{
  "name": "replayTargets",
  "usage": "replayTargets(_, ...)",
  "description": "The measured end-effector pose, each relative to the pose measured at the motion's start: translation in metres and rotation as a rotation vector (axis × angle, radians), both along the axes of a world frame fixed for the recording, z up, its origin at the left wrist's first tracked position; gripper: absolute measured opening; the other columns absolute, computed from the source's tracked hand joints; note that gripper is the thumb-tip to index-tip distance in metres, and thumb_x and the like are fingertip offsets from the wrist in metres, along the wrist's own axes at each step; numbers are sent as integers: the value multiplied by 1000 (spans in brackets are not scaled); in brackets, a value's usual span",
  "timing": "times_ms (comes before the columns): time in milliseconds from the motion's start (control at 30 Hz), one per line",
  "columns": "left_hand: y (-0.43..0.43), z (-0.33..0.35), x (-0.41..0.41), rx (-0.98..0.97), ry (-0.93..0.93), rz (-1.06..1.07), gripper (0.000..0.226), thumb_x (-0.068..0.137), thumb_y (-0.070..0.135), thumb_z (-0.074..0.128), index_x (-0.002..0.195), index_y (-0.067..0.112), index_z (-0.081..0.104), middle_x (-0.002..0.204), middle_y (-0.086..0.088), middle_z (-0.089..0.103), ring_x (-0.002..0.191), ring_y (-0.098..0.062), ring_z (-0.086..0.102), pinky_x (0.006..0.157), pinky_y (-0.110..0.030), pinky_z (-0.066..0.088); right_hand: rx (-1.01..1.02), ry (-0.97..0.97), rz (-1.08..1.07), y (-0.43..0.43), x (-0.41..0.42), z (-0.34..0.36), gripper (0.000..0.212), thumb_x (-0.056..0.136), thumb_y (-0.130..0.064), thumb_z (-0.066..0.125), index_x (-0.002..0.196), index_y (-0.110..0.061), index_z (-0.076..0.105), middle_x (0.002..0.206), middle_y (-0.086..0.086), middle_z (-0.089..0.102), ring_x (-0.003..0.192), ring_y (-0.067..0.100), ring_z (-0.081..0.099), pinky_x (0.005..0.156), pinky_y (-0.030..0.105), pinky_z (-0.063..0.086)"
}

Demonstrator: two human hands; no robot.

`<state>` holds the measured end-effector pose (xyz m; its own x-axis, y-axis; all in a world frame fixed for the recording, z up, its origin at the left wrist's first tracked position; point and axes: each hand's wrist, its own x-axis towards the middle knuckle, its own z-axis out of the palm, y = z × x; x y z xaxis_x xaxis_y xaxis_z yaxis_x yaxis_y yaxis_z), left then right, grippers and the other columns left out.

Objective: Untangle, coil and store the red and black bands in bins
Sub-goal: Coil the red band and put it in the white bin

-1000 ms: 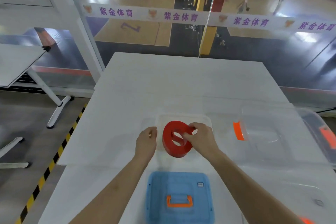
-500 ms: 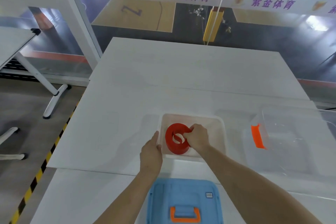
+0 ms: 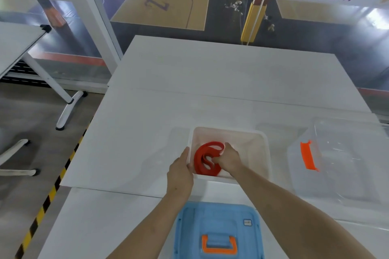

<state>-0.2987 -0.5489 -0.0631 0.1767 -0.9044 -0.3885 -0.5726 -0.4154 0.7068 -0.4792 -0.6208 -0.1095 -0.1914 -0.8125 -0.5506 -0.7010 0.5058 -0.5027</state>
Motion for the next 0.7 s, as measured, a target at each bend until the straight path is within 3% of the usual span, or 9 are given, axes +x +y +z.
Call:
replayTargets(133, 0, 8, 3, 32, -28, -62, 53, 108, 17, 41, 159, 29, 33, 139, 0, 59, 125, -18, 58, 97, -20, 37, -56, 8, 52, 9, -4, 18, 48, 87, -28, 75, 128, -7, 61, 117, 7, 71, 109, 27, 66, 92, 35, 51)
replayTargets(267, 5, 32, 4, 3, -160, -203, 42, 107, 17, 43, 148, 15, 45, 136, -10, 57, 122, -26, 58, 90, -28, 42, -169, 89, 147, 32, -6, 43, 40, 97, -24, 63, 135, -13, 64, 130, 9, 70, 117, 26, 66, 96, 32, 50)
replayTargets(467, 45, 54, 1, -120, -324, -365, 44, 106, 31, 38, 150, 28, 39, 144, -7, 53, 126, -27, 56, 95, -42, 55, -323, 262, 308, 95, -10, 100, 40, 104, -31, 54, 143, -23, 56, 142, 0, 58, 130, 22, 55, 101, 40, 53)
replayTargets(567, 76, 70, -10, -187, -400, -459, 49, 108, 34, 38, 156, 28, 34, 158, -4, 42, 140, -26, 46, 102, -44, 53, -402, 328, 328, 145, -21, 124, 40, 104, -30, 53, 143, -21, 56, 145, -3, 57, 131, 21, 54, 98, 39, 54)
replayTargets(700, 121, 82, -33, -285, -433, -600, 50, 107, 32, 39, 156, 25, 36, 162, -2, 38, 146, -24, 40, 105, -43, 49, -430, 420, 292, 225, -51, 140, 40, 103, -30, 54, 142, -21, 58, 144, -3, 58, 134, 23, 53, 100, 40, 52)
